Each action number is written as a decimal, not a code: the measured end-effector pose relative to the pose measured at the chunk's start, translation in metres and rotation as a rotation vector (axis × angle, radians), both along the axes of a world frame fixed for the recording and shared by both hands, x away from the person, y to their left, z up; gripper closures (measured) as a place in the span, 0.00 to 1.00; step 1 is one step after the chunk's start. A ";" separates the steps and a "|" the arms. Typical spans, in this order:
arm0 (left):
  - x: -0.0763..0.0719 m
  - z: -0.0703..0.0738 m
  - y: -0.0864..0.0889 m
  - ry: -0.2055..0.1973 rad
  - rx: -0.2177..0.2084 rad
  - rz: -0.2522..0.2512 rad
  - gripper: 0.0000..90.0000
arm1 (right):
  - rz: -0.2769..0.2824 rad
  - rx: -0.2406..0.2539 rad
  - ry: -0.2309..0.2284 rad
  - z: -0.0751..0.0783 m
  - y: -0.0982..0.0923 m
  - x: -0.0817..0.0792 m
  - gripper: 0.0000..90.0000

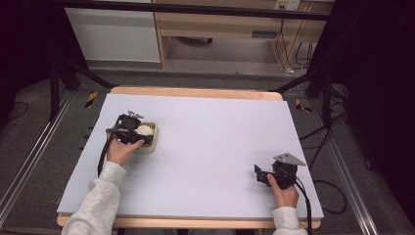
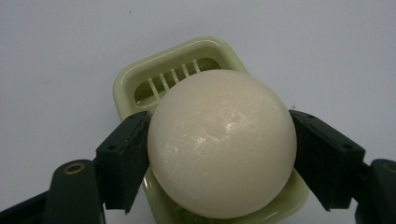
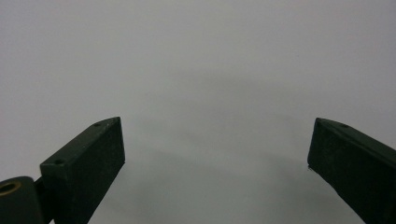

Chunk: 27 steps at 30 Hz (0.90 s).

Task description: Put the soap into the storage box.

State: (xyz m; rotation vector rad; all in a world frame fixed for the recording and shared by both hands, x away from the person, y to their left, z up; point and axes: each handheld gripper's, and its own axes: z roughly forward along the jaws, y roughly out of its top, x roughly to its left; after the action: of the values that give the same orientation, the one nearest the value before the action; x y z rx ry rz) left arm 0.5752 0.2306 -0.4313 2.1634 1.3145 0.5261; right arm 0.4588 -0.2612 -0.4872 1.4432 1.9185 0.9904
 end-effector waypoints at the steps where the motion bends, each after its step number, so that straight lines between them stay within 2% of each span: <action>1: 0.000 -0.001 0.001 0.001 0.003 0.000 0.27 | 0.000 0.000 0.000 0.000 0.000 0.000 0.05; 27: 0.000 -0.009 0.002 0.016 0.010 0.000 0.27 | -0.001 -0.001 -0.001 0.000 0.000 0.000 0.05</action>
State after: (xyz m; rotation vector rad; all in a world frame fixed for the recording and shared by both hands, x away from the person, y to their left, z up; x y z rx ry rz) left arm 0.5747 0.2330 -0.4403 2.1798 1.3229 0.5170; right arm 0.4586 -0.2609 -0.4872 1.4428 1.9167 0.9895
